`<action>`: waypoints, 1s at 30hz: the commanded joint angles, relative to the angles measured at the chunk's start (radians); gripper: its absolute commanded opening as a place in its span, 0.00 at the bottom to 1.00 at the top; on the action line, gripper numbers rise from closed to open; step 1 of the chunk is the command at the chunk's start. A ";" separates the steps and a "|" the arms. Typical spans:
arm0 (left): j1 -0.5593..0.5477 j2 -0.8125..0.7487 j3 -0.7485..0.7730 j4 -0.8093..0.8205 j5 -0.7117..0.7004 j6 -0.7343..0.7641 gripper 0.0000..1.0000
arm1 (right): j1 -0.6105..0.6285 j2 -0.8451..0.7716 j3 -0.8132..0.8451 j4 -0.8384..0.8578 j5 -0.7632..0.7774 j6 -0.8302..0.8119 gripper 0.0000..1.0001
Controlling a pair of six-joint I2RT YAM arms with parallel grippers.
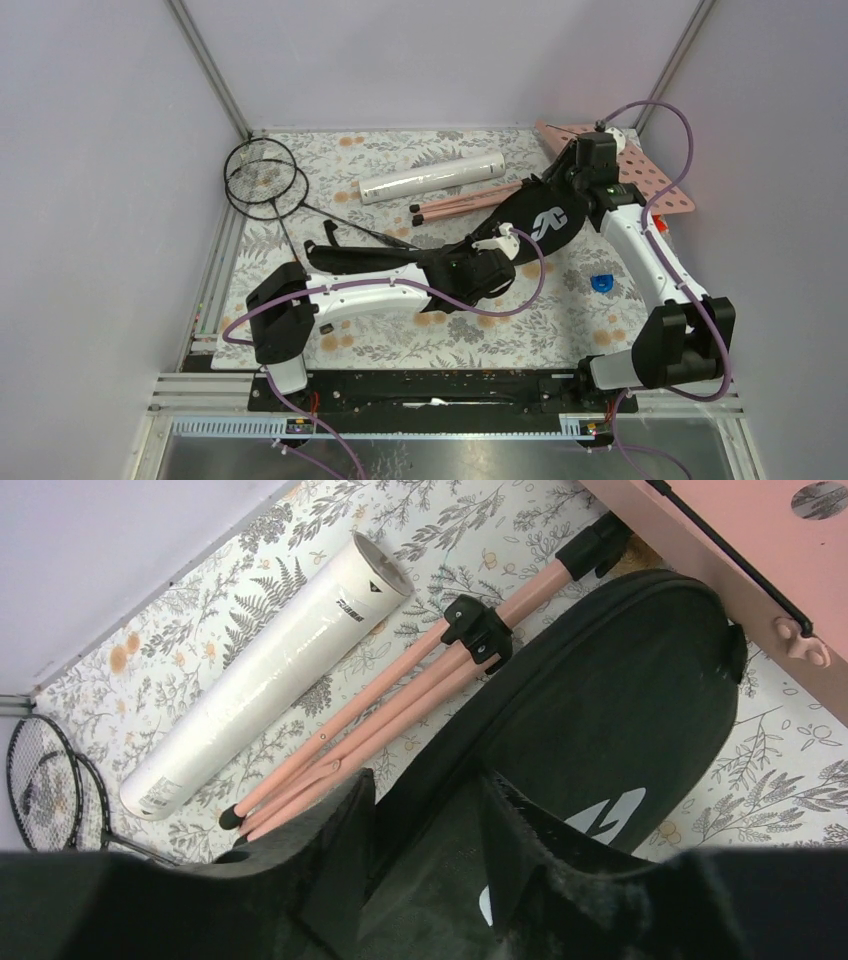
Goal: Pack up the badminton gear
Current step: Open the racket bag at the center of the board.
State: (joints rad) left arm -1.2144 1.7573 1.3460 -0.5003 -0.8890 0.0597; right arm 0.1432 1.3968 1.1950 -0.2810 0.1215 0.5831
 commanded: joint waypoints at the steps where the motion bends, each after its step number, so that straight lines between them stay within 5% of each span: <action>1: -0.008 -0.033 0.027 0.068 -0.053 -0.001 0.00 | 0.004 0.009 -0.013 0.029 0.006 0.017 0.42; 6: -0.008 -0.033 0.019 0.066 -0.023 -0.008 0.00 | 0.004 -0.012 -0.042 0.092 -0.027 0.005 0.00; 10: -0.008 -0.094 -0.030 0.073 0.090 -0.049 0.25 | 0.004 -0.081 -0.106 0.236 -0.087 -0.068 0.00; 11: -0.008 -0.121 -0.050 0.085 0.139 -0.054 0.35 | 0.003 -0.100 -0.129 0.298 -0.113 -0.091 0.00; 13: -0.008 -0.198 -0.095 0.119 0.240 -0.055 0.95 | 0.003 -0.133 -0.156 0.375 -0.192 -0.139 0.00; 14: -0.008 -0.240 -0.118 0.138 0.280 -0.056 0.98 | 0.002 -0.142 -0.155 0.393 -0.229 -0.159 0.00; 24: 0.108 -0.741 -0.386 0.424 0.693 -0.115 0.99 | -0.011 -0.235 -0.116 0.599 -0.621 -0.182 0.00; 30: 0.170 -0.860 -0.512 0.574 0.876 -0.159 0.99 | -0.016 -0.303 -0.113 0.837 -0.778 -0.085 0.00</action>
State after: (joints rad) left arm -1.0508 0.9031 0.8845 -0.0669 -0.1947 -0.0566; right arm 0.1349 1.1538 1.0344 0.2977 -0.4934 0.4286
